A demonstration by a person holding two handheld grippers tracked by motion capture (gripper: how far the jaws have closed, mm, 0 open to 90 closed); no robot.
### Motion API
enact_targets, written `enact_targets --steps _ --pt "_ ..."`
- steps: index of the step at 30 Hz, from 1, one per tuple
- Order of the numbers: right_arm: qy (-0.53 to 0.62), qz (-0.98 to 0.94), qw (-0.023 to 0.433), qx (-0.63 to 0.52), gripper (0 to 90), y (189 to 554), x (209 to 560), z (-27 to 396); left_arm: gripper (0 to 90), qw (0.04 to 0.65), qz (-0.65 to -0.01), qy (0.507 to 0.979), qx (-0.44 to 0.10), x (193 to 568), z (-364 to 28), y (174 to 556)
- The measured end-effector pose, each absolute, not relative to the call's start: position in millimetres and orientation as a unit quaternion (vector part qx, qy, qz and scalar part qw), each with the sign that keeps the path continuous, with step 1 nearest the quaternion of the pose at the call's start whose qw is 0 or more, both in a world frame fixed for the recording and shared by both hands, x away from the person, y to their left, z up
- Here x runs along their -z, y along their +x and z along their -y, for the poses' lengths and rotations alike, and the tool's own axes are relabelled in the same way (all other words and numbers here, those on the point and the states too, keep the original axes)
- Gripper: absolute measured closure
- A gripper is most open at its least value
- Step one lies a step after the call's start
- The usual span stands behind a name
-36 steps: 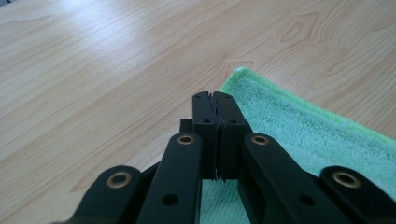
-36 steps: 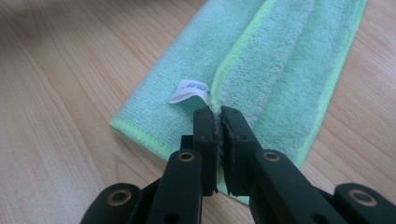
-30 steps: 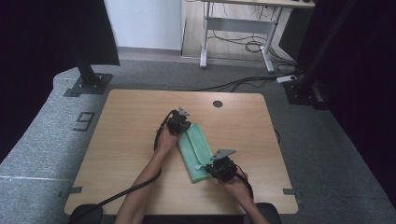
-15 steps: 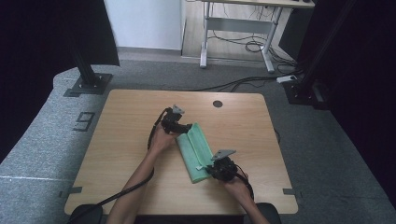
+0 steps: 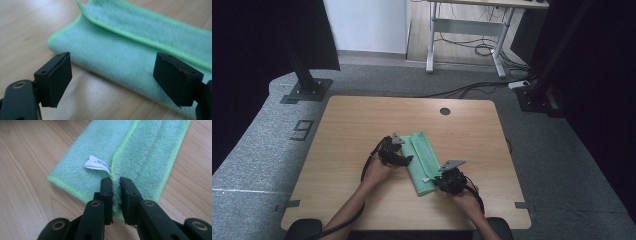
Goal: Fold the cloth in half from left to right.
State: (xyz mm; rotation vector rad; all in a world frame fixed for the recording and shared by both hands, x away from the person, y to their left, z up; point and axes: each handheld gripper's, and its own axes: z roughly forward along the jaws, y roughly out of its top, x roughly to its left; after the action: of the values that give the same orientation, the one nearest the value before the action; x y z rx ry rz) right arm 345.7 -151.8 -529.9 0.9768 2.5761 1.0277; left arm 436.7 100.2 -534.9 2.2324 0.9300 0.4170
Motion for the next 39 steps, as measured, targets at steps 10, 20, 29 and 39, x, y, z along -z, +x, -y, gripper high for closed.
enact_targets --steps 10,20,29,39 --pt "0.341 -0.855 0.105 -0.376 47.1 351.8 518.0 155.8 15.4 0.342 -0.363 0.853 -0.152 546.5 -100.6 437.3" --pt "0.345 -0.861 0.128 -0.352 37.2 381.1 524.6 133.6 15.4 0.347 -0.369 0.851 -0.141 548.0 -102.7 439.1" --pt "0.396 -0.837 0.163 -0.341 38.7 384.5 514.2 180.7 15.4 0.347 -0.369 0.851 -0.14 548.0 -102.7 439.3" --pt "0.376 -0.832 0.152 -0.378 33.3 386.8 501.1 165.6 15.4 0.348 -0.369 0.85 -0.14 548.0 -102.6 439.3"
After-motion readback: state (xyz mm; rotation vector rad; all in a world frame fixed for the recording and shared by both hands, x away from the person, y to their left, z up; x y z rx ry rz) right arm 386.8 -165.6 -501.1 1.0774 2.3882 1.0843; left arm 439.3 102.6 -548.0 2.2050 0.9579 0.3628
